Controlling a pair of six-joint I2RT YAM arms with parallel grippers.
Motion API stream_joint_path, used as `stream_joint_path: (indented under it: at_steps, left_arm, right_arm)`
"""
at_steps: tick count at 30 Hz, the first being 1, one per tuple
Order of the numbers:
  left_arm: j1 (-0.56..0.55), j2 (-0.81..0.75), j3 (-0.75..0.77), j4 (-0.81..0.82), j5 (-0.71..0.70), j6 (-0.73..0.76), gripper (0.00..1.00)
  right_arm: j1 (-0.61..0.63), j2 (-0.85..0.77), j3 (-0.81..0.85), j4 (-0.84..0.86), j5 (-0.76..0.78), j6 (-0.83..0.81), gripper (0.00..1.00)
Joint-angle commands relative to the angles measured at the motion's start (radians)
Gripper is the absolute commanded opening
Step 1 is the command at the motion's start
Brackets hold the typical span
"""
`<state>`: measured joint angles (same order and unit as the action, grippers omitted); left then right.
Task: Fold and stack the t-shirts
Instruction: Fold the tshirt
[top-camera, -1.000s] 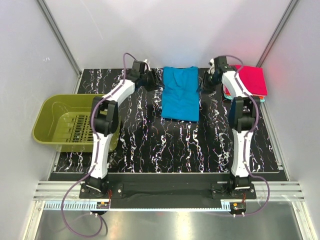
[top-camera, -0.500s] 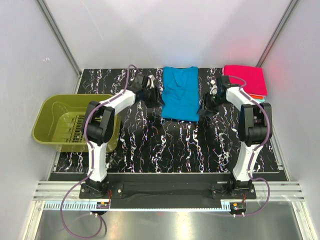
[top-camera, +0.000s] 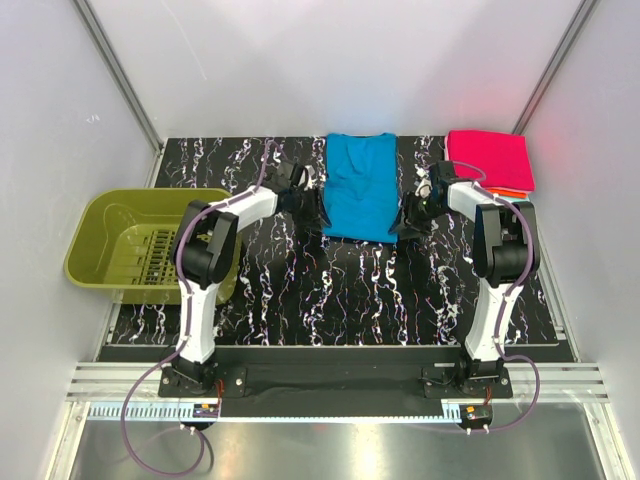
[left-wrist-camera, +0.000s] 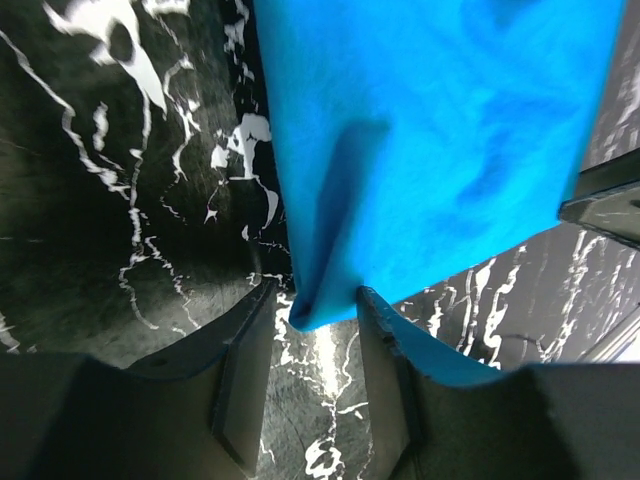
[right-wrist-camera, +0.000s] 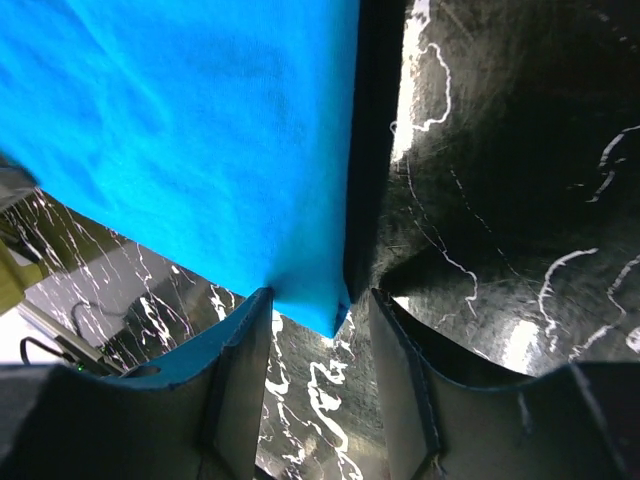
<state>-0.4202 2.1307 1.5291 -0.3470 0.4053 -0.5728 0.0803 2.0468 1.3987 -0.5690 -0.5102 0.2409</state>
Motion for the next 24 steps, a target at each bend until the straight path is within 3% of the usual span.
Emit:
stream_joint_path:
  at_steps: [1,2,7,8,11,24]
  left_arm:
    - [-0.011,0.028,0.014,0.031,0.026,0.011,0.4]
    - [-0.012,0.029,0.014,0.032,0.033,0.007,0.38]
    - [-0.015,0.023,0.0,0.042,0.061,-0.002,0.06]
    - [-0.017,0.017,-0.006,0.043,0.059,-0.007,0.01]
    - [-0.023,-0.012,-0.05,0.043,0.052,-0.022,0.0]
    - [-0.141,-0.322,-0.409,0.02,-0.075,-0.093,0.0]
  right_arm:
    - [0.004,0.001,-0.009,0.055,-0.04,0.006,0.5]
    - [0.003,0.001,-0.013,0.06,-0.04,0.008,0.49]
    - [0.003,0.001,-0.036,0.095,-0.083,0.027,0.42]
    - [0.004,0.001,-0.049,0.098,-0.085,0.032,0.32]
    - [0.004,-0.019,-0.087,0.098,-0.062,0.06,0.0]
    - [0.004,-0.335,-0.467,0.086,0.101,0.156,0.0]
